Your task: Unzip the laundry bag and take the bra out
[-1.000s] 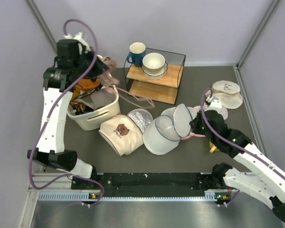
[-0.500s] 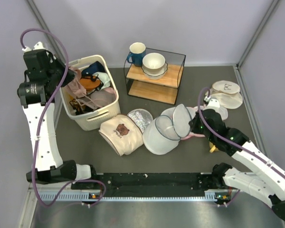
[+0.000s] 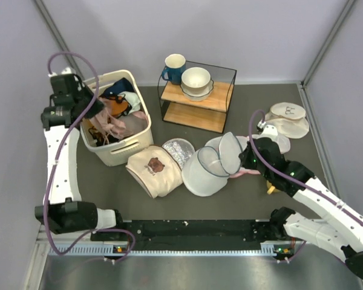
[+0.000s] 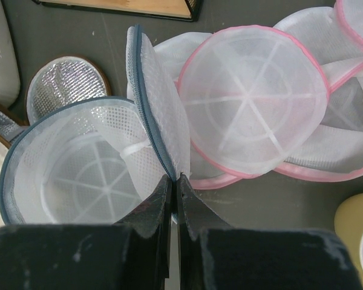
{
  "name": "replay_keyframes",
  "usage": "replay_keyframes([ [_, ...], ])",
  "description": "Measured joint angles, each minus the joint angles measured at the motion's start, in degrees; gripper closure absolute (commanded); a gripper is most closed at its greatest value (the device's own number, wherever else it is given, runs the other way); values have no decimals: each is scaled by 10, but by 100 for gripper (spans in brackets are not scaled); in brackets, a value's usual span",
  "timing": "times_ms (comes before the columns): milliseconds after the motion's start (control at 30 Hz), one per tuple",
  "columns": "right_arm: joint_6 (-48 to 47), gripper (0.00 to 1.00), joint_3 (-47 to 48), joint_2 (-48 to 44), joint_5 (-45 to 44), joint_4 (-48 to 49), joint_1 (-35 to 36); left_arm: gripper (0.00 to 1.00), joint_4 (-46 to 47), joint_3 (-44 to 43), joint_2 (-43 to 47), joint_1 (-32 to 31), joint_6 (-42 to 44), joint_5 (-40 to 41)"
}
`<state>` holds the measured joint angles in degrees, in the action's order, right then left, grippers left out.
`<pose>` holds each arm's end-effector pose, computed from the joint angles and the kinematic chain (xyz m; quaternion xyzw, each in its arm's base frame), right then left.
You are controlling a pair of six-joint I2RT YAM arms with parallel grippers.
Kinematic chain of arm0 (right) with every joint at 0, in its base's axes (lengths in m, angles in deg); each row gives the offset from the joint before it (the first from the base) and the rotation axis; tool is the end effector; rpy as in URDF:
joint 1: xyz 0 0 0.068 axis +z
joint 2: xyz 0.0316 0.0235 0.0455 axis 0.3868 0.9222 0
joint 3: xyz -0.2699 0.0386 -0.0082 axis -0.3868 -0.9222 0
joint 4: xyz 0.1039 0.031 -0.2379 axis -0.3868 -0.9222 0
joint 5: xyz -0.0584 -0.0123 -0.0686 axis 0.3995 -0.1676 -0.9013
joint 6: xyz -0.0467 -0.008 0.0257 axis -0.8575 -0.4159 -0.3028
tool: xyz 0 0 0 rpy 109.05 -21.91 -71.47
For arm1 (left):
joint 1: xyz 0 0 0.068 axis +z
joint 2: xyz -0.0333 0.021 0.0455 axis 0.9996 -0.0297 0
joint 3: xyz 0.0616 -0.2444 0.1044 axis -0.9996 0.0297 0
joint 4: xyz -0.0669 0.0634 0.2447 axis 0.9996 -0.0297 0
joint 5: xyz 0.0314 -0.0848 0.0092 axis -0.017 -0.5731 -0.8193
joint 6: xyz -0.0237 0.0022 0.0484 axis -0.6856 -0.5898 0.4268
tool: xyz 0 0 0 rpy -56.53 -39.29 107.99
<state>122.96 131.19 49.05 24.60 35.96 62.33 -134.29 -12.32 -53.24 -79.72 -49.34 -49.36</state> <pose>0.1427 0.1013 0.2946 0.0632 0.8785 0.1477 0.4499 0.2574 0.0341 0.4600 -0.2466 0.8298 -0.1431 0.4798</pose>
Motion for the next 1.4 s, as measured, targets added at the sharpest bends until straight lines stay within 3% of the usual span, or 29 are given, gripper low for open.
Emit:
replay_keyframes([
  [200, 0, 100, 0, 0, 2, 1, 0, 100, 54, 194, -18, 0, -13, 27],
  [367, 0, 100, 0, 7, 6, 1, 0, 100, 87, 240, -80, 0, -24, 56],
  [500, 0, 100, 2, 7, 7, 0, 0, 65, 110, 260, -107, 0, -28, 49],
  [533, 0, 100, 4, 6, 7, -3, 0, 42, 108, 263, -103, 0, -25, 48],
  [667, 0, 100, 24, -1, 5, -10, 0, 1, 95, 251, -58, -1, -17, 45],
  [933, -15, 100, 93, -5, -3, -29, 0, 1, 61, 109, 45, -20, 15, 41],
  [1100, -31, 100, 154, -3, 0, -35, 0, 1, 42, 77, 90, -26, 25, 18],
  [1400, -35, 100, 163, -26, 78, -95, 0, 1, 3, 56, 89, -26, 40, -4],
])
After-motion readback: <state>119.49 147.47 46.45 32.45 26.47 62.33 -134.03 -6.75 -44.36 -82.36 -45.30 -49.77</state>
